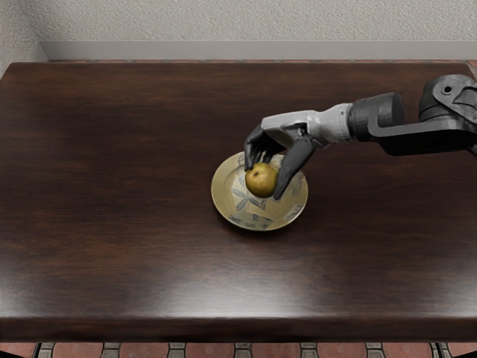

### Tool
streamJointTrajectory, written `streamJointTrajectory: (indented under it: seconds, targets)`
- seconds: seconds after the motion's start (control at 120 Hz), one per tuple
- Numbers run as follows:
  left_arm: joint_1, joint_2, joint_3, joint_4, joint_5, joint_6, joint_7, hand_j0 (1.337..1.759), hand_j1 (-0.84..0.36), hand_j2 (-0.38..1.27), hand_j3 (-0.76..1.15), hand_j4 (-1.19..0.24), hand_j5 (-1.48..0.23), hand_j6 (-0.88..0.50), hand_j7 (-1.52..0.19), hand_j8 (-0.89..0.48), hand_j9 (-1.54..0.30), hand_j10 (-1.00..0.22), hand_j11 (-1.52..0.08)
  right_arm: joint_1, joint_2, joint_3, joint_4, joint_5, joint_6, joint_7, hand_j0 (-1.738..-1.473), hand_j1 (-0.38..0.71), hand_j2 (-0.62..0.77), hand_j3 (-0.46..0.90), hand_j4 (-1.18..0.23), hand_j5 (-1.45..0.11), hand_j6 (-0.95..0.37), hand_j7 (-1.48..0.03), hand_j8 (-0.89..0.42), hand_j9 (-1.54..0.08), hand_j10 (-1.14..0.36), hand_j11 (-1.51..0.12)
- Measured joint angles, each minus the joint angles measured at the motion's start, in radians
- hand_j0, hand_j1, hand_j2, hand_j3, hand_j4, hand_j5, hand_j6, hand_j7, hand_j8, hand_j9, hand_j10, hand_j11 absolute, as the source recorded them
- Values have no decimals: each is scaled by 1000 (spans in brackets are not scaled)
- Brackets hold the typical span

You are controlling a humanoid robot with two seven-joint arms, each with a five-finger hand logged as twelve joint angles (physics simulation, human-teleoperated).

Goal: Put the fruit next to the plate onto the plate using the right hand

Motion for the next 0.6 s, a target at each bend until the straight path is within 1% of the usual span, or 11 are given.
streamJointTrajectory:
  seconds: [0.058, 0.083, 0.1, 0.108, 0.142, 0.175, 0.242, 0.317, 0.5, 0.6]
  targets:
    - [0, 0, 0, 0, 0, 0, 0, 1658, 325, 4, 0, -21, -27, -21, -26, -21, -26, -21, -26, 0, 11, 0, -8, 1, -2, -5, -1657, 254, 450, 0, -748, -1055, -443, -1005, -421, -1048, -541, -1046]
    - [0, 0, 0, 0, 0, 0, 0, 1658, 325, 4, 0, -21, -27, -21, -26, -21, -26, -21, -26, 1, 14, 0, -10, 1, -2, -7, -1657, 259, 462, 0, -748, -1051, -440, -1004, -458, -1045, -548, -1044]
    - [0, 0, 0, 0, 0, 0, 0, 1658, 325, 4, 0, -21, -27, -21, -26, -21, -26, -21, -26, 1, 16, 0, -11, 1, -2, -7, -1658, 260, 480, 1, -747, -1048, -437, -1002, -443, -1045, -561, -1045]
    - [0, 0, 0, 0, 0, 0, 0, 1658, 325, 4, 0, -21, -27, -21, -26, -21, -26, -21, -26, 1, 17, 0, -11, 1, -3, -8, -1657, 261, 484, -3, -752, -1037, -470, -1001, -446, -1036, -573, -1035]
    - [0, 0, 0, 0, 0, 0, 0, 1658, 325, 4, 0, -21, -27, -21, -27, -21, -26, -21, -26, 1, 19, 0, -13, 2, -4, -9, -1657, 262, 517, 0, -747, -1027, -468, -993, -458, -1027, -594, -1027]
    - [0, 0, 0, 0, 0, 0, 0, 1658, 325, 4, 0, -21, -27, -21, -27, -21, -26, -21, -26, 1, 21, 0, -14, 1, -4, -10, -1657, 263, 504, 0, -738, -1015, -471, -982, -464, -1016, -608, -1016]
    - [0, 0, 0, 0, 0, 0, 0, 1658, 325, 4, 0, -21, -27, -21, -27, -21, -26, -21, -26, 1, 24, 0, -17, 2, -4, -11, -1658, 279, 523, 0, -714, -980, -477, -949, -468, -982, -612, -984]
    - [0, 0, 0, 0, 0, 0, 0, 1658, 325, 4, 0, -21, -27, -21, -27, -21, -26, -21, -26, 0, 25, 0, -19, 2, -5, -12, -1658, 270, 435, 0, -669, -910, -473, -886, -468, -912, -597, -914]
    - [0, 0, 0, 0, 0, 0, 0, 1658, 325, 4, 0, -21, -27, -21, -27, -21, -26, -21, -26, -4, 26, 0, -31, 1, -6, -12, -1658, 229, 169, 0, -553, -738, -457, -727, -453, -738, -525, -738]
    - [0, 0, 0, 0, 0, 1, 0, 1658, 325, 4, 0, -21, -27, -21, -27, -21, -26, -21, -26, -7, 23, -1, -37, 14, -5, -12, -1658, 179, 75, 0, -483, -641, -425, -633, -418, -640, -466, -641]
